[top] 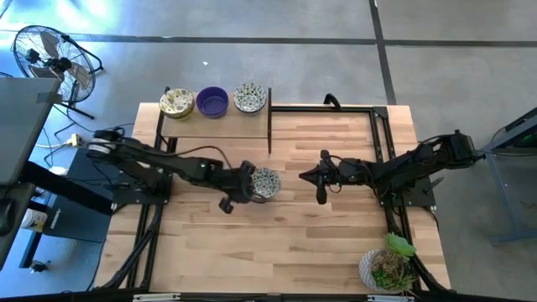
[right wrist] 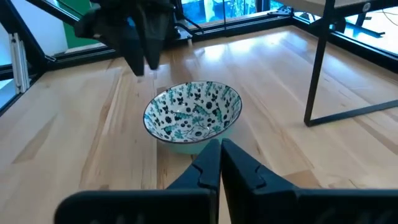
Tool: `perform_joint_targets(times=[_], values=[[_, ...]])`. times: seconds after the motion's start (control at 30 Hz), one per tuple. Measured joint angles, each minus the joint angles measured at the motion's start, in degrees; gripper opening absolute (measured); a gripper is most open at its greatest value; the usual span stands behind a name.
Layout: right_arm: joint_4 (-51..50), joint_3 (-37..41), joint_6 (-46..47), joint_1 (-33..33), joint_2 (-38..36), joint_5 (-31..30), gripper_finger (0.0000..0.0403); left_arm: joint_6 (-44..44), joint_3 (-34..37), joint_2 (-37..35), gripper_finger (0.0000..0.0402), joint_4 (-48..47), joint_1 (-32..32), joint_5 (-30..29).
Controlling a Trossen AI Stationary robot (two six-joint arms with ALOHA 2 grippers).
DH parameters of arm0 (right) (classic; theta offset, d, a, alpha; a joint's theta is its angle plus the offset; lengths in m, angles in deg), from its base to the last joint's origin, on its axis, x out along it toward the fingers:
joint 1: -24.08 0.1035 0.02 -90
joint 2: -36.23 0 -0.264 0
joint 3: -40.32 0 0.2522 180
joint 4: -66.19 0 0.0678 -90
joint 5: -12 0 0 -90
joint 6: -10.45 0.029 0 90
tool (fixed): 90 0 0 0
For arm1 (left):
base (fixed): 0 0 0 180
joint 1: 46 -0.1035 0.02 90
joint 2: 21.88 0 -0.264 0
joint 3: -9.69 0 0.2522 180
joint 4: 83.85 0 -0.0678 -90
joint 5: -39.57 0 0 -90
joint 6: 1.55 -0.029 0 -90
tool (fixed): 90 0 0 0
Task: Pick & Place Mini bowls
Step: Stack the blue and white patterned bowl on the blue and white patterned bowl on the shelf
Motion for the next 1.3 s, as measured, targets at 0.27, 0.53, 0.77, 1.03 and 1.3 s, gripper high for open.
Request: perform_joint_targets(times=[0.27, 0.53, 0.77, 1.03, 1.3], values=[[-0.2, -0.02, -0.9, 0.0, 0.02, 0.14, 0.0001, 0.5, -9.12, 9.34, 0.0154, -8.19, 0.15, 0.04], [0.0, -0.02, -1.23, 0.0, 0.04, 0.22, 0.0004, 1.61, -10.48, 13.73, 0.0154, -8.33, 0.15, -0.62], [0.22, -0.04, -1.36, 0.01, 0.05, 0.22, 0.0002, 1.78, -10.39, 15.4, 0.0115, -10.26, 0.11, -3.79], [0.23, -0.07, -2.01, 0.02, 0.07, -0.2, 0.0001, -0.31, -10.41, 15.3, 0.001, -9.59, 0.02, -4.27], [0.19, -0.07, -2.38, 0.02, 0.09, -0.17, 0.0004, -0.33, -15.46, 11.43, 0.0007, -19.76, 0.02, -3.7]])
